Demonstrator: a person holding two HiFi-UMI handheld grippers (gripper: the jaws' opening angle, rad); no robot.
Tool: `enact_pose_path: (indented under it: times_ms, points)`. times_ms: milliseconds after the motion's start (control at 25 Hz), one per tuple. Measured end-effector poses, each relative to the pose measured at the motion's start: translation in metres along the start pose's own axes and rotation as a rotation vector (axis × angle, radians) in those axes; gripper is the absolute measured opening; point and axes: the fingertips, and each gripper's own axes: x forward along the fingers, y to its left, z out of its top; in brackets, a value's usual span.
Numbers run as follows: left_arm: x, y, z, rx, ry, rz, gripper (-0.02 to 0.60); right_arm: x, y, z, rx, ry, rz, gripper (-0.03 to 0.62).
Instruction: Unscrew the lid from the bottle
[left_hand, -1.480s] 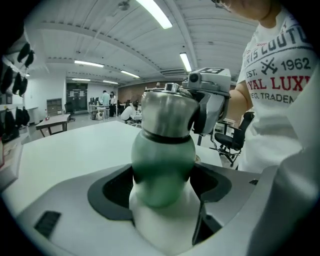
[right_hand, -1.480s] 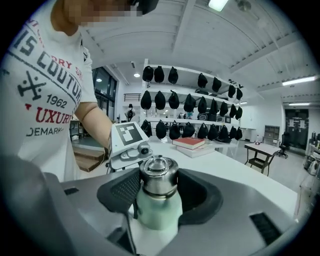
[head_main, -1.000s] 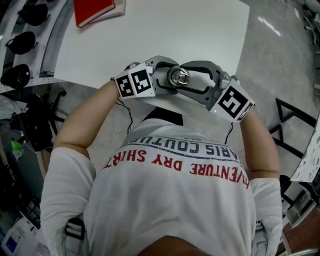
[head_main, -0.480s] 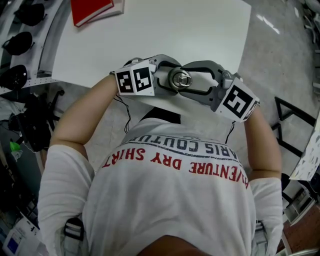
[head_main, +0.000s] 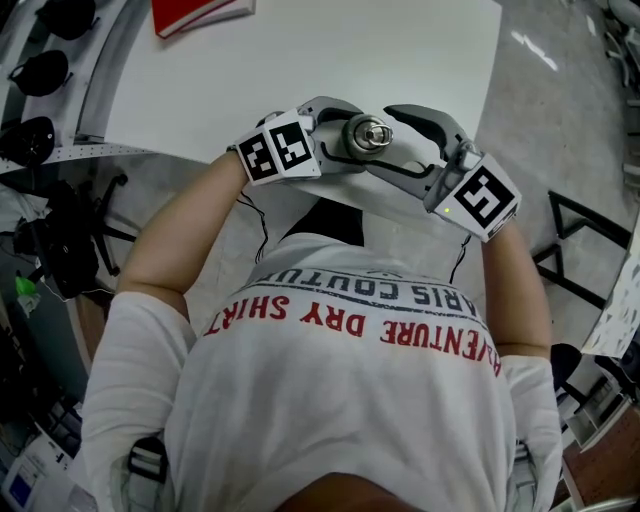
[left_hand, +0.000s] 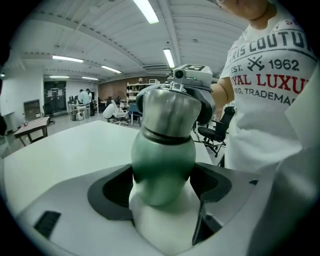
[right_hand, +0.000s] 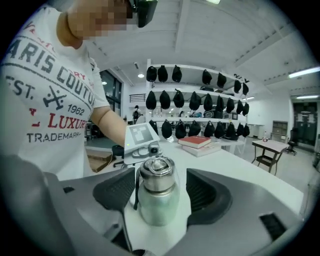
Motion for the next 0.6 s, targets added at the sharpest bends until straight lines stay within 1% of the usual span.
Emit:
enact_pose_path:
  times_ms: [120,200,440,600]
  points:
    - [-0.003,0.002,-0.001,-0.047,-0.024,0.07,0.37,-0.005,-0.008,0.001,0.016,-0.013,-0.117,0.303]
    - [-0.004,0.002,-0.002,-0.083,-0.042,0.12,0.37,-0.006,-0.008,0.0,0.037,-0.03,-0.17,0.304]
    - [-0.011,0.006,-0.007,-0.181,-0.084,0.265,0.37,0.002,0.001,-0.001,0.108,-0.067,-0.267,0.302]
    - [-0.011,0.01,-0.005,-0.252,-0.12,0.386,0.371,0.005,0.005,-0.005,0.137,-0.077,-0.32,0.302]
